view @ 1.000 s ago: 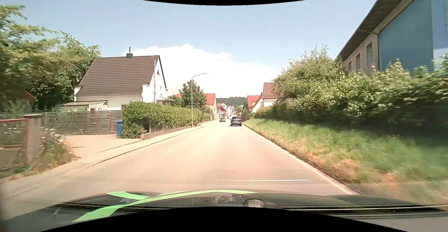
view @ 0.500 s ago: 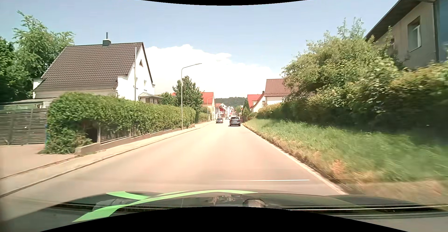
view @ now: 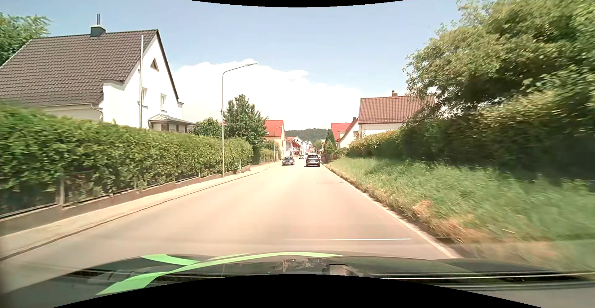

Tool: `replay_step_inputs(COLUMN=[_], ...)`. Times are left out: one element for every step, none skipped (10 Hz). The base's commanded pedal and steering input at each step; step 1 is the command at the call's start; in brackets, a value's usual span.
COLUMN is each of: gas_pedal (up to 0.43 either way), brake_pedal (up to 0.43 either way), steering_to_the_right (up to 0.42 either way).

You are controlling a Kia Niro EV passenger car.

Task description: Follow the waypoints while adhering to traffic rules and regulations

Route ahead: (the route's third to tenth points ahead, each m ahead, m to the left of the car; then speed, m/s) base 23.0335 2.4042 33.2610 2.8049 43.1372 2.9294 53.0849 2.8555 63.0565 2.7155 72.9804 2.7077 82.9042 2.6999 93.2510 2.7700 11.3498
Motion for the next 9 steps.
replay_step_inputs(gas_pedal=[0.067, 0.079, 0.079, 0.079, 0.079, 0.079, 0.079, 0.079, 0.079], brake_pedal=[0.000, 0.000, 0.000, 0.000, 0.000, 0.000, 0.000, 0.000, 0.000], steering_to_the_right=[-0.010, -0.011, -0.011, -0.010, -0.010, -0.010, -0.010, -0.008, -0.008])
